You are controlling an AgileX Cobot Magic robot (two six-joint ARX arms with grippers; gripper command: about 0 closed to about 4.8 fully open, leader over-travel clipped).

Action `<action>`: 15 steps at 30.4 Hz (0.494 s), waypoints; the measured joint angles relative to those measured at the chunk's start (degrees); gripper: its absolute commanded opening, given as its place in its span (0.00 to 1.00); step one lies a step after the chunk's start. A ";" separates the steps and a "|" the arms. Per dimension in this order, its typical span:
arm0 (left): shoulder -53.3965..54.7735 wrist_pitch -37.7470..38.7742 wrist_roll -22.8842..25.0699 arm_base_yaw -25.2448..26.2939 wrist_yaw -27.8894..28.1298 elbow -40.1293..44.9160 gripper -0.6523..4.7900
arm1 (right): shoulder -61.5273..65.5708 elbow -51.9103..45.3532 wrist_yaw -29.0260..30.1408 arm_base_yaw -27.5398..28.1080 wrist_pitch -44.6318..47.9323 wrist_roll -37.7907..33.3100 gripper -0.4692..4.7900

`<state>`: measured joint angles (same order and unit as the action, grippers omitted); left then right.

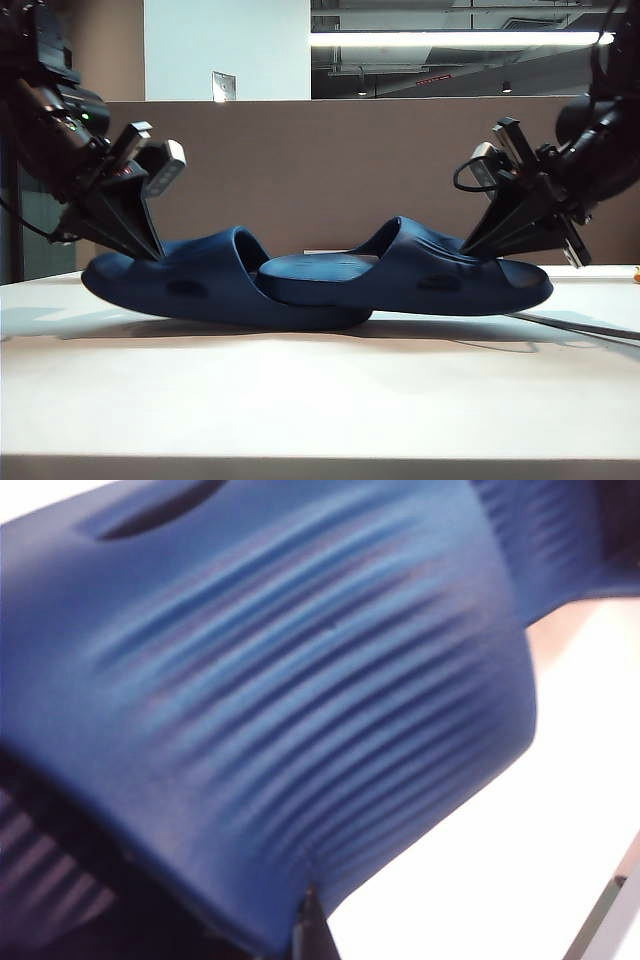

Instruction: Interlock the pair of blue slippers on the table with their fronts facing up.

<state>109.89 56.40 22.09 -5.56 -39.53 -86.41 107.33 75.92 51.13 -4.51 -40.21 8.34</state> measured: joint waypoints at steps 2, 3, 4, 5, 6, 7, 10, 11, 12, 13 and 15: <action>0.66 0.04 0.55 -1.07 0.87 0.00 0.11 | -0.04 2.32 -2.51 -0.79 -2.03 1.31 0.09; 0.83 0.09 0.72 -1.36 1.22 0.02 0.11 | -0.07 3.08 -3.48 -0.92 -2.58 1.73 0.09; 0.92 0.15 0.85 -1.57 1.27 0.02 0.11 | -0.09 3.63 -4.15 -1.09 -2.95 1.92 0.09; 0.92 0.15 0.94 -1.77 1.46 0.02 0.11 | -0.11 4.20 -4.98 -1.36 -3.50 2.10 0.09; 0.92 0.13 1.05 -1.84 1.49 0.00 0.11 | -0.09 4.55 -5.90 -1.49 -3.85 2.25 0.09; 0.92 0.11 1.09 -1.88 1.55 0.00 0.11 | -0.09 4.90 -6.69 -1.57 -4.35 2.56 0.09; 0.92 0.09 1.20 -1.99 1.55 0.02 0.11 | -0.09 5.20 -8.63 -1.97 -4.42 3.50 0.09; 0.92 0.07 1.25 -1.99 1.55 0.00 0.11 | -0.07 5.27 -9.46 -2.14 -4.42 3.96 0.09; 0.92 0.09 1.27 -2.01 1.55 0.02 0.11 | 0.00 5.46 -10.03 -2.23 -4.44 4.46 0.09; 0.92 0.11 1.27 -2.01 1.53 0.02 0.11 | 0.00 5.53 -10.56 -2.27 -4.15 4.68 0.09; 0.92 0.02 1.29 -2.05 1.53 0.00 0.11 | -0.02 5.57 -11.04 -2.32 -3.37 4.83 0.09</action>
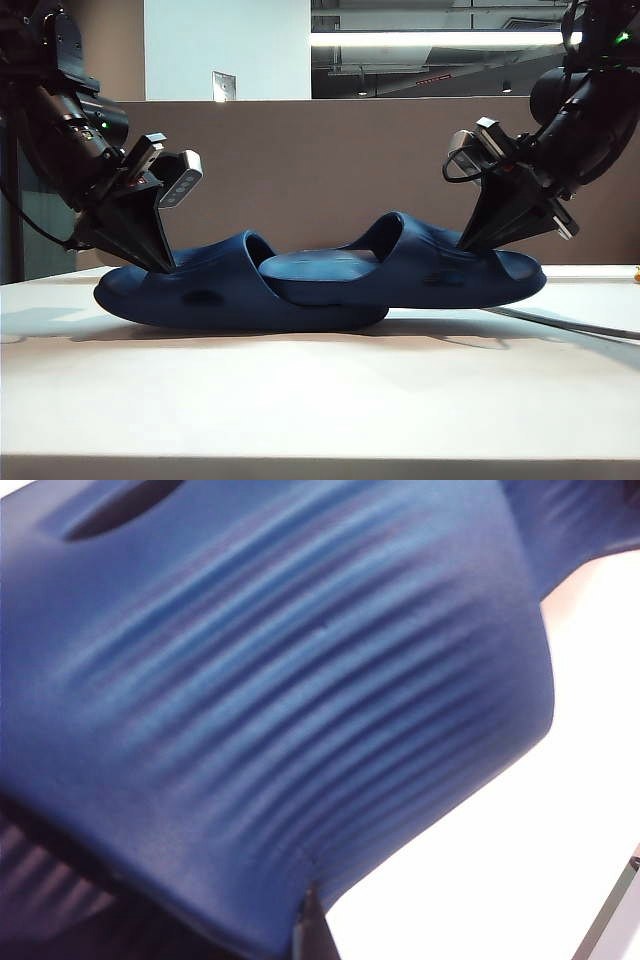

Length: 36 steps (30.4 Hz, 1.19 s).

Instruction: Interlock the pair of blue slippers on the table with their fronts facing up.

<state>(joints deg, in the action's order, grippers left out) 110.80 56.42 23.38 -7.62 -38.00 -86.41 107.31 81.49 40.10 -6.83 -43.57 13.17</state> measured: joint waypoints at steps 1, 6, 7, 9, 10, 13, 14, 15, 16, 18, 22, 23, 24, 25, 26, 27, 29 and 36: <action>0.00 -0.02 0.00 -0.02 0.04 0.00 0.11 | 0.00 0.00 -0.22 -0.04 0.48 0.02 0.09; 0.00 -0.39 0.00 -0.13 0.07 0.02 0.11 | 0.00 0.02 -2.62 -0.90 1.92 0.04 0.09; 0.00 -0.66 0.00 -0.22 0.07 0.02 0.11 | 0.00 0.02 -2.64 -1.03 2.25 0.04 0.09; 0.00 -1.16 0.00 -0.44 0.13 0.00 0.11 | 0.00 0.02 -2.71 -1.29 3.04 0.07 0.09; 0.00 -1.31 0.00 -0.59 0.09 0.00 0.11 | 0.00 0.02 -2.69 -1.44 3.39 0.07 0.09; 0.00 -1.99 0.00 -1.40 0.24 0.00 0.11 | 0.00 0.09 -3.02 -1.99 3.98 0.26 0.09; 0.00 -2.25 0.04 -1.62 0.28 0.00 0.11 | 0.00 0.11 -2.99 -2.10 4.24 0.31 0.09; 0.00 -2.56 0.24 -1.88 0.20 0.00 0.11 | 0.00 0.11 -3.04 -2.21 4.55 0.35 0.09; 0.00 -2.69 0.46 -2.10 0.13 0.00 0.11 | 0.00 0.11 -3.08 -2.21 4.96 0.39 0.09; 0.00 -2.82 0.85 -2.43 -0.24 -0.07 0.11 | 0.00 0.13 -3.13 -2.25 5.44 0.42 0.09; 0.02 -2.60 0.90 -2.99 -0.31 -1.40 0.11 | 0.00 0.13 -3.48 -2.64 6.21 0.42 0.09; 0.02 -2.60 1.01 -3.13 -0.33 -1.99 0.11 | 0.00 0.13 -3.63 -2.78 6.36 0.42 0.09; 0.00 -2.67 1.05 -3.28 -0.35 -2.54 0.11 | 0.00 0.13 -3.74 -2.91 6.49 0.42 0.09; 0.02 -2.56 1.05 -3.39 -0.55 -2.97 0.11 | 0.00 0.13 -3.93 -3.08 6.60 0.42 0.09; 0.02 -2.51 1.05 -3.52 -0.59 -3.34 0.11 | 0.00 0.13 -4.02 -3.21 6.82 0.42 0.09; 0.02 -2.54 1.05 -3.78 -0.59 -3.72 0.11 | 0.00 0.13 -4.11 -3.45 6.91 0.42 0.09; 0.02 -2.51 1.05 -4.35 -0.61 -4.22 0.11 | 0.02 0.13 -4.39 -3.87 7.26 0.42 0.09; 1.07 -2.54 1.05 -5.90 -0.31 -4.31 0.11 | 0.00 0.13 -5.16 -6.45 8.57 0.42 0.09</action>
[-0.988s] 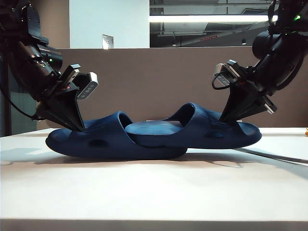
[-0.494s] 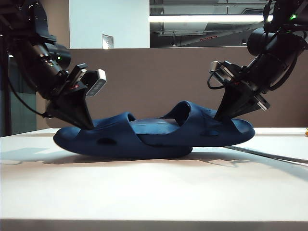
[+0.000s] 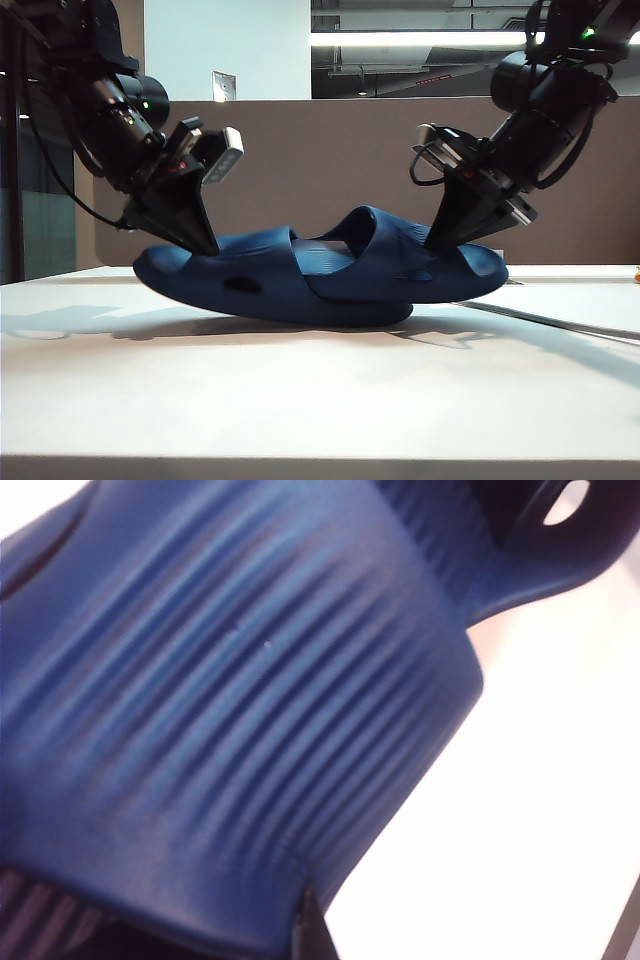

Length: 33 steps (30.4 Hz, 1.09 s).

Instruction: Interlock the pair of blue slippers on the table with their fronts facing up.

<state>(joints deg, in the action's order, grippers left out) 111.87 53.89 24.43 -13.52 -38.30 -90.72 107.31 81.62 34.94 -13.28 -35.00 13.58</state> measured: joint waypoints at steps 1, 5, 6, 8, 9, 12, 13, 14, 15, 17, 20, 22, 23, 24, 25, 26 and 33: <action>0.57 0.02 0.00 -0.07 0.00 0.00 0.11 | 0.00 0.00 -0.26 -0.42 0.24 0.00 0.09; 2.03 0.13 0.00 -0.39 0.44 0.00 0.11 | 0.00 0.11 -0.48 -1.70 0.85 0.02 0.09; 1.99 0.13 0.00 -0.61 0.52 0.00 0.11 | 0.00 0.11 -0.50 -1.95 0.98 0.02 0.09; 1.88 -0.09 0.00 -1.07 0.85 -0.02 0.11 | 0.28 0.15 -0.74 -2.19 1.09 0.02 0.09; 1.88 -0.13 0.00 -1.29 0.85 -0.02 0.11 | 0.61 0.22 -0.92 -2.34 1.09 0.02 0.09; 1.88 -0.42 -0.04 -1.31 0.83 -0.02 0.11 | 1.57 0.22 -0.90 -2.49 1.14 0.02 0.09; 1.88 -0.59 -0.04 -1.31 0.83 -0.04 0.11 | 1.79 0.24 -0.90 -2.51 1.22 0.02 0.09; 1.88 -0.61 -0.04 -1.31 0.83 -0.04 0.11 | 1.92 0.24 -0.90 -2.62 1.29 0.02 0.09; 1.88 -0.68 -0.04 -1.31 0.83 -0.04 0.11 | 2.01 0.24 -0.90 -2.67 1.33 0.02 0.09; 1.88 -0.79 -0.07 -1.31 0.83 -0.04 0.11 | 2.10 0.24 -0.90 -2.75 1.75 0.02 0.09; 1.88 -1.09 -0.59 -1.31 0.85 -0.04 0.11 | 2.14 0.26 -0.90 -2.84 2.62 0.00 0.09; 1.88 -1.62 -1.31 -1.31 0.90 -0.04 0.11 | 2.14 0.26 -0.85 -3.15 3.41 -0.09 0.09; 1.88 -1.90 -1.75 -1.31 0.83 -0.04 0.11 | 2.16 0.26 -0.70 -3.23 3.65 -0.11 0.09; 1.88 -2.12 -2.14 -1.31 0.83 -0.04 0.11 | 2.16 0.26 -0.70 -3.34 3.87 -0.17 0.09; 1.88 -2.40 -2.45 -1.29 0.83 -0.04 0.12 | 2.21 0.26 -0.70 -3.41 4.09 -0.20 0.09; 1.88 -2.58 -2.60 -1.29 0.83 -0.04 0.15 | 2.25 0.26 -0.68 -3.48 4.28 -0.22 0.09; 1.90 -3.61 -3.54 -1.33 0.96 -0.04 0.28 | 2.34 0.28 -0.63 -3.48 4.74 -0.28 0.09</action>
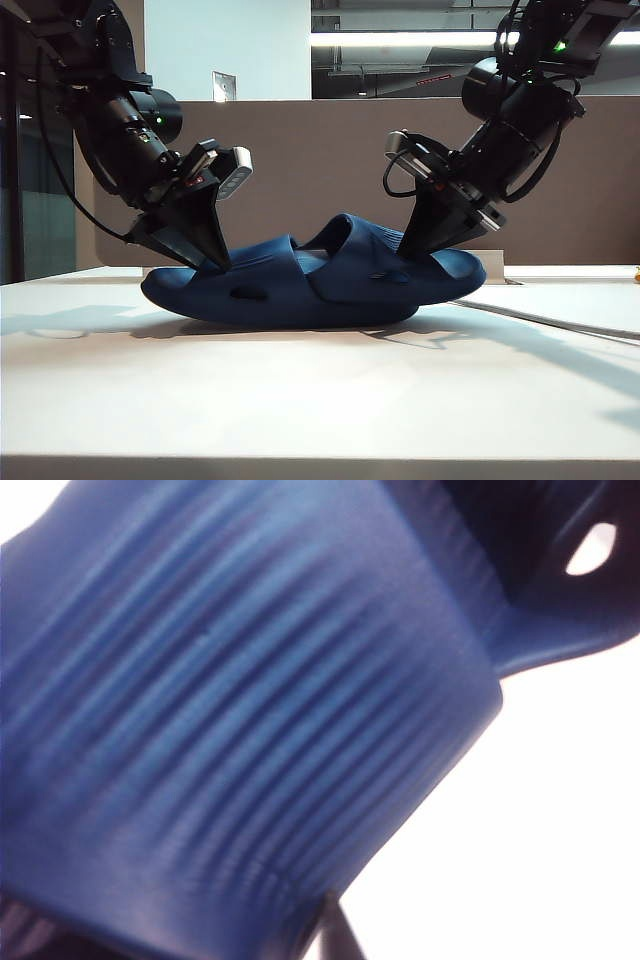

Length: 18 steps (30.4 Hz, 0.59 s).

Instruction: Interlock the pair of blue slippers on the table with their fronts facing up.

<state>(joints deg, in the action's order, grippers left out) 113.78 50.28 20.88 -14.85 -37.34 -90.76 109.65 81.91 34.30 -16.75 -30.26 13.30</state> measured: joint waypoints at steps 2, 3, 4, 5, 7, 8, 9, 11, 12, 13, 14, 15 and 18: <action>0.02 0.02 -0.11 0.04 -0.13 0.00 0.28 | 0.04 -0.02 0.02 0.00 -0.04 -0.11 0.09; 0.00 0.00 -0.17 0.04 -0.13 0.00 0.28 | 0.07 0.00 0.02 -0.02 0.09 -0.17 0.09; 0.00 -0.15 -0.24 0.04 -0.13 0.00 0.28 | 0.11 0.00 0.02 -0.04 0.22 -0.37 0.09; 0.00 -0.33 -0.39 0.04 -0.11 0.00 0.29 | 0.17 0.00 0.02 -0.04 0.37 -0.68 0.09; 0.00 -0.39 -0.87 0.04 -0.13 0.00 0.39 | 0.57 0.02 0.13 -0.04 0.63 -1.09 0.10; 0.00 -0.42 -1.01 0.04 -0.13 0.00 0.45 | 0.74 0.02 0.15 -0.04 0.76 -1.25 0.14; 0.00 -0.44 -1.09 0.04 -0.15 0.00 0.51 | 0.81 0.02 0.15 -0.04 0.87 -1.29 0.21; 0.02 -1.20 -1.42 0.13 -0.48 0.00 0.57 | 0.81 0.07 0.31 -0.04 1.01 -1.29 0.25; 0.02 -1.53 -1.44 0.24 -0.39 0.00 0.57 | 0.81 0.07 0.11 -0.11 1.31 -1.38 0.25; 0.02 -1.60 -1.46 0.44 0.07 0.00 0.57 | 0.85 0.07 -0.02 -0.09 1.60 -1.46 0.25; 0.04 -1.57 -1.51 0.72 0.13 0.00 0.57 | 0.90 0.07 0.07 -0.07 1.88 -1.49 0.25; 0.09 -1.51 -1.51 1.09 0.17 0.00 0.57 | 0.92 0.07 0.33 -0.11 2.19 -1.49 0.25; 0.13 -1.05 -1.51 2.25 0.42 0.02 0.57 | 0.94 0.07 0.61 -0.39 2.73 -1.51 0.25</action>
<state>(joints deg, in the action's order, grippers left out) 113.91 49.23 19.38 -12.60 -36.93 -90.74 110.59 81.97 34.92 -17.15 -27.53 11.79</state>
